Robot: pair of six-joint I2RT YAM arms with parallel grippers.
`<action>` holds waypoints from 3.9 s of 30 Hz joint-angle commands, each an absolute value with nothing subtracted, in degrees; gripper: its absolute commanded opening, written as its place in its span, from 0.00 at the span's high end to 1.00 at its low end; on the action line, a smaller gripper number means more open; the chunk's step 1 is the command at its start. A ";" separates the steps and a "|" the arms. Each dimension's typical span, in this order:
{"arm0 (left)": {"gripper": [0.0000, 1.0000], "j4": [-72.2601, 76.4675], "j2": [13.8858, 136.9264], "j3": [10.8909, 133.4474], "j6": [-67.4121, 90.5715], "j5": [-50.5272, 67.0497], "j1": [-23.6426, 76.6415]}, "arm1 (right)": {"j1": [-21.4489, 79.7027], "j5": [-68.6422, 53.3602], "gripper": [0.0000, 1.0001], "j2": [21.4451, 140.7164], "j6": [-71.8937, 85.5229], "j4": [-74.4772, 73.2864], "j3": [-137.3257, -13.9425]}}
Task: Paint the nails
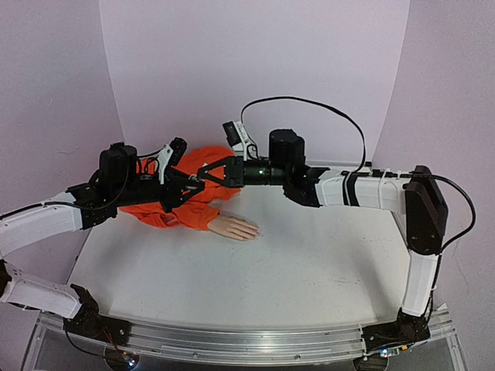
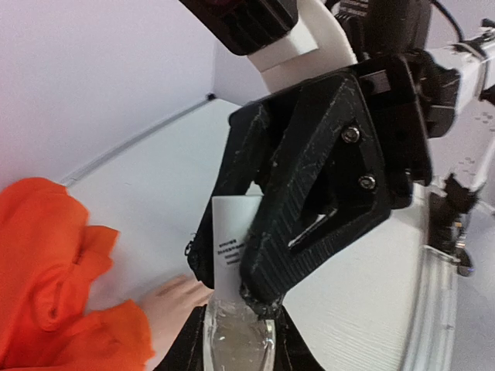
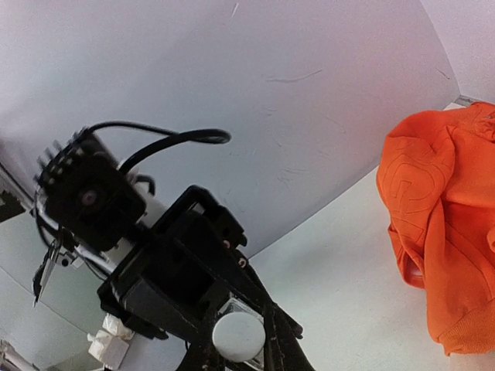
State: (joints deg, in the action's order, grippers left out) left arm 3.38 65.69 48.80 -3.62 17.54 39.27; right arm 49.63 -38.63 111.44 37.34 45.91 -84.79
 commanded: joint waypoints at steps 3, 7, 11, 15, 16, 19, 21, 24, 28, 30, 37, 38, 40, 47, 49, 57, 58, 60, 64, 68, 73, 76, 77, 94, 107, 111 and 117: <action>1.00 10.39 71.40 60.78 11.18 64.88 34.11 | 49.96 -70.69 1.00 105.41 27.50 60.76 -76.24; 1.00 26.11 75.42 62.64 25.25 80.12 34.34 | 49.96 -74.74 1.00 103.25 24.16 61.43 -71.58; 1.00 26.45 73.32 59.35 21.58 72.75 34.37 | 49.90 -71.73 1.00 102.45 23.96 61.44 -70.04; 1.00 25.96 71.94 55.62 17.47 59.18 34.37 | 49.49 -65.42 0.72 101.32 25.01 61.26 -68.97; 1.00 24.54 71.19 54.26 14.73 52.93 34.45 | 49.04 -63.09 0.60 101.17 25.70 61.19 -68.64; 1.00 17.90 68.42 52.53 7.85 39.71 35.26 | 47.29 -58.31 0.43 101.07 28.75 60.37 -67.98; 1.00 13.66 66.65 51.67 2.14 28.40 37.10 | 46.41 -54.18 0.36 101.24 30.15 58.61 -68.25; 1.00 10.54 64.76 50.65 -4.81 17.31 40.28 | 46.50 -49.71 0.29 101.75 31.51 54.37 -70.14; 1.00 9.37 63.54 49.58 -8.49 10.67 42.24 | 47.27 -44.13 0.26 103.09 36.44 53.12 -73.87; 1.00 8.99 63.50 49.37 -9.12 9.20 42.55 | 47.66 -42.37 0.27 104.00 38.77 52.96 -76.10; 1.00 8.20 63.53 48.36 -10.29 7.11 42.98 | 49.50 -37.34 0.39 106.87 40.80 49.61 -82.95; 1.00 8.09 63.76 48.49 -10.58 7.27 43.04 | 49.62 -37.00 0.43 107.45 41.25 49.31 -84.31; 1.00 8.00 63.88 48.48 -10.56 7.38 43.06 | 49.78 -36.87 0.49 108.57 41.91 49.22 -85.89; 1.00 7.67 62.97 48.42 -10.25 7.95 43.07 | 50.01 -35.86 0.86 110.24 42.89 49.01 -88.63; 1.00 7.57 62.50 48.47 -9.79 8.40 43.04 | 50.00 -36.05 0.95 110.35 42.76 48.96 -88.59; 1.00 7.28 62.59 51.59 -0.11 26.80 38.85 | 49.99 -46.87 1.00 108.19 33.93 51.52 -83.82; 1.00 7.55 63.51 52.76 3.01 33.93 36.85 | 50.01 -51.30 1.00 107.84 31.42 52.12 -83.03; 1.00 7.78 66.44 56.85 7.67 49.89 34.18 | 50.01 -62.17 1.00 106.85 27.50 52.96 -80.83; 1.00 8.28 72.71 63.28 12.62 71.32 33.65 | 49.96 -68.77 1.00 103.87 22.30 52.91 -75.12; 1.00 8.52 72.99 63.48 11.71 69.92 33.71 | 49.96 -65.65 1.00 101.81 22.45 52.58 -73.04; 1.00 8.53 70.22 58.49 5.76 53.24 33.72 | 49.89 -51.05 0.55 99.14 24.27 47.22 -72.84; 1.00 8.44 68.17 54.12 1.63 41.08 33.74 | 49.66 -44.66 0.38 98.66 24.93 40.13 -75.26; 1.00 8.39 67.51 53.09 0.27 38.67 33.75 | 49.66 -43.36 0.36 98.55 25.67 38.57 -75.92; 1.00 5.07 64.57 49.56 -7.82 33.90 33.84 | 49.82 -40.41 0.37 106.49 29.86 24.76 -90.87; 1.00 4.65 65.75 49.72 -8.22 33.86 34.45 | 49.79 -41.29 0.60 110.42 29.97 23.47 -96.75; 1.00 4.56 65.96 49.72 -8.30 33.83 34.65 | 49.75 -40.99 0.61 110.41 29.80 23.49 -97.09; 1.00 4.34 66.06 49.77 -8.48 33.68 34.72 | 49.75 -40.99 0.70 110.32 29.62 23.47 -97.15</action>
